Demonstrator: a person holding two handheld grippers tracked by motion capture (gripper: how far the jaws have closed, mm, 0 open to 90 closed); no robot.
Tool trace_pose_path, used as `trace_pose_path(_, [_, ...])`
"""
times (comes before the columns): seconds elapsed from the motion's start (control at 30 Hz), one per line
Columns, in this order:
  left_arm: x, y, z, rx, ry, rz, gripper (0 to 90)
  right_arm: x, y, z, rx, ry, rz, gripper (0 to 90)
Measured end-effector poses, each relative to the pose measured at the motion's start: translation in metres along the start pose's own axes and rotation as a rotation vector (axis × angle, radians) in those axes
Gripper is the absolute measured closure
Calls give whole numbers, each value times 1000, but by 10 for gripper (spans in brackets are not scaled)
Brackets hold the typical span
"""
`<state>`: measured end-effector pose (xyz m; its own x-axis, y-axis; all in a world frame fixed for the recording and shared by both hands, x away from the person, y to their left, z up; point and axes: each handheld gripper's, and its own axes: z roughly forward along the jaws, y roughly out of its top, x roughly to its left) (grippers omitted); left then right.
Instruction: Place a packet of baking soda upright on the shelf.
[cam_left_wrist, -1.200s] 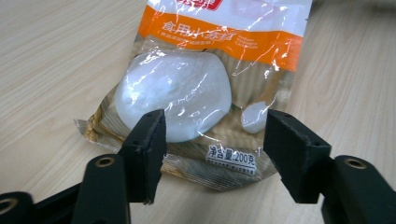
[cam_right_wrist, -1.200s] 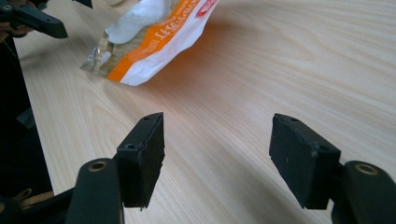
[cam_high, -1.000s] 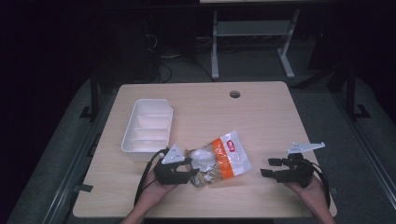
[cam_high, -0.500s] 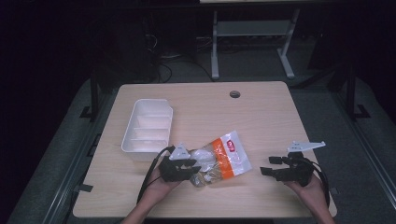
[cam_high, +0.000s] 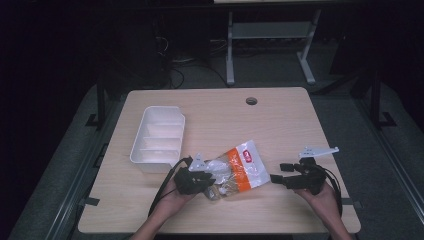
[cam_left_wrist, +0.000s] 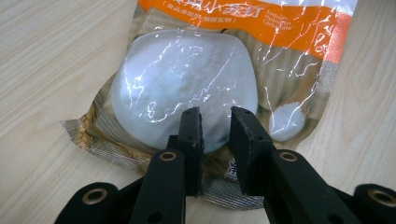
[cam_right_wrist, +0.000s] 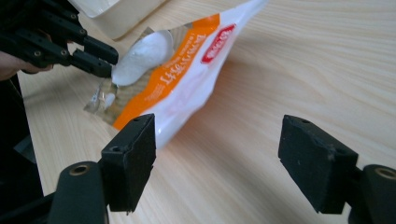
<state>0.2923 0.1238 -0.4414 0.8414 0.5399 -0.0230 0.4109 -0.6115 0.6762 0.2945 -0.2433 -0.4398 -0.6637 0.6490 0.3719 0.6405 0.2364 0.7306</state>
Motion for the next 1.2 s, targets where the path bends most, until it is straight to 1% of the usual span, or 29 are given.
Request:
trace_pose_path(0.07, [0, 0, 0, -2, 1, 3, 741, 1, 6, 10, 6, 19, 7, 266])
trace_pose_path(0.1, [0, 0, 0, -2, 1, 3, 741, 1, 6, 10, 6, 19, 7, 266])
trace_pose_path(0.13, [0, 0, 0, -4, 1, 4, 741, 1, 10, 17, 19, 34, 11, 266])
trace_pose_path(0.2, [0, 0, 0, -5, 1, 6, 741, 2, 12, 25, 27, 42, 19, 272])
trace_pose_path(0.23, [0, 0, 0, -5, 1, 6, 741, 2, 12, 25, 27, 42, 19, 272])
trace_pose_path(0.27, [0, -1, 0, -5, 1, 7, 740, 3, 15, 32, 41, 55, 28, 296])
trace_pose_path(0.33, [-1, -1, 0, -7, 3, 11, 739, 4, 18, 40, 56, 67, 40, 363])
trace_pose_path(0.37, [0, -1, 0, -7, 1, 12, 738, 4, 20, 44, 66, 79, 44, 417])
trace_pose_path(0.4, [-1, -1, 0, -7, 0, 15, 734, 5, 21, 48, 74, 89, 43, 502])
trace_pose_path(0.5, [0, -1, 0, -5, -10, 15, 706, 8, 24, 62, 121, 111, 26, 684])
trace_pose_path(0.53, [0, -1, 0, -5, -10, 15, 698, 8, 24, 62, 121, 111, 26, 684])
trace_pose_path(0.57, [0, 0, 0, -6, -9, 13, 698, 10, 25, 64, 133, 97, 10, 766])
trace_pose_path(0.6, [0, 0, -1, -10, -5, 12, 654, 11, 29, 64, 143, 107, -9, 856])
trace_pose_path(0.63, [0, 0, -1, -16, -6, 12, 638, 12, 31, 62, 138, 120, -9, 883])
trace_pose_path(0.7, [0, 2, -4, -52, -16, 4, 602, 14, 36, 59, 130, 135, -25, 891])
trace_pose_path(0.73, [0, 2, -4, -52, -16, 4, 576, 17, 39, 58, 130, 130, -49, 893])
trace_pose_path(0.77, [0, 4, -8, -84, -24, -5, 552, 19, 42, 57, 133, 126, -73, 893])
trace_pose_path(0.8, [0, 4, -8, -84, -24, -5, 532, 22, 44, 56, 134, 124, -92, 894])
trace_pose_path(0.83, [1, 4, -9, -96, -27, -13, 532, 22, 44, 56, 134, 124, -92, 894])
trace_pose_path(0.87, [2, 5, -12, -131, -34, -36, 452, 28, 51, 52, 127, 124, -126, 895])
trace_pose_path(0.9, [2, 5, -12, -131, -34, -36, 424, 30, 54, 50, 121, 125, -141, 895])
trace_pose_path(0.93, [5, 5, -15, -166, -47, -55, 396, 33, 58, 47, 118, 123, -159, 896])
trace_pose_path(0.97, [5, 5, -15, -166, -47, -55, 352, 33, 58, 47, 118, 123, -159, 896])
trace_pose_path(1.0, [6, 5, -17, -179, -43, -61, 324, 38, 66, 42, 115, 111, -202, 897])
trace_pose_path(1.03, [7, 5, -18, -193, -47, -64, 324, 38, 66, 42, 115, 111, -202, 897])
trace_pose_path(1.07, [9, 6, -19, -207, -56, -76, 312, 41, 70, 39, 121, 105, -224, 898])
trace_pose_path(1.1, [9, 7, -19, -213, -56, -83, 258, 47, 78, 33, 126, 92, -276, 899])
trace_pose_path(1.13, [10, 8, -20, -216, -56, -85, 258, 47, 78, 33, 126, 92, -276, 899])
trace_pose_path(1.2, [12, 12, -20, -232, -62, -89, 242, 52, 87, 27, 125, 91, -317, 899])
